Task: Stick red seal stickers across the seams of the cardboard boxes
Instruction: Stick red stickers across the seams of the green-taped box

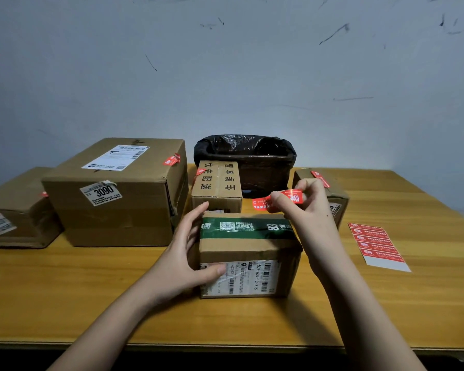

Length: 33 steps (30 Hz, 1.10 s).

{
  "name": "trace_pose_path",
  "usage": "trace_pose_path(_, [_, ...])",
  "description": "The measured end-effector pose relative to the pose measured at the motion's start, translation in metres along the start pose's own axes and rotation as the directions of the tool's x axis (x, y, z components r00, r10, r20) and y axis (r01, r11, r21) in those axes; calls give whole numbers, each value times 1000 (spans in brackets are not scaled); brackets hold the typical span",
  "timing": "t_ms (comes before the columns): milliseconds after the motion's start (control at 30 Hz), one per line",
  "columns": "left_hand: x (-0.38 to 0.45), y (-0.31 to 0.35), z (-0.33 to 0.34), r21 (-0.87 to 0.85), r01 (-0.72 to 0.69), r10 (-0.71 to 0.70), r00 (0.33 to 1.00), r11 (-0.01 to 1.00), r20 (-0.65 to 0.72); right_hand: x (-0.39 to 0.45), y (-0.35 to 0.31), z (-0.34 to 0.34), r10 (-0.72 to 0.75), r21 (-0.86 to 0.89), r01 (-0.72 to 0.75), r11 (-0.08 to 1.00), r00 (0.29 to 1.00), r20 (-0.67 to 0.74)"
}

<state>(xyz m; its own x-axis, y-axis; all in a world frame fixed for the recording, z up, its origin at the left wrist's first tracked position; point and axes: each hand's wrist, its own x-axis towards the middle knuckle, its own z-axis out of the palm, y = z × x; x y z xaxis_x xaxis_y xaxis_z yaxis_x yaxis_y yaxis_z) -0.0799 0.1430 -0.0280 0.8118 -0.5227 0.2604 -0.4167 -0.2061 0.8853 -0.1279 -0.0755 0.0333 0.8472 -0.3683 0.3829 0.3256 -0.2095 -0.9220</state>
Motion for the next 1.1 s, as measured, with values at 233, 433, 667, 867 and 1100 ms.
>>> trace_pose_path(233, [-3, 48, -3, 486, -313, 440, 881, 816, -172, 2, -4, -3, 14, 65, -17, 998, 999, 44])
trace_pose_path(433, [53, 88, -2, 262, -166, 209, 967, 951, -146, 17, -13, 8, -33, 19, 31, 999, 995, 97])
trace_pose_path(667, [96, 99, -8, 203, -127, 154, 980, 971, -124, 45, -21, 9, -61, 1, 61, 998, 996, 72])
trace_pose_path(867, [126, 105, -11, 261, -133, 184, 966, 956, -181, 75, -34, 11, -90, -126, 99, 987, 993, 74])
trace_pose_path(1100, [160, 107, -17, 375, -57, 146, 966, 925, -215, 115, -46, 16, -93, -313, 110, 943, 993, 71])
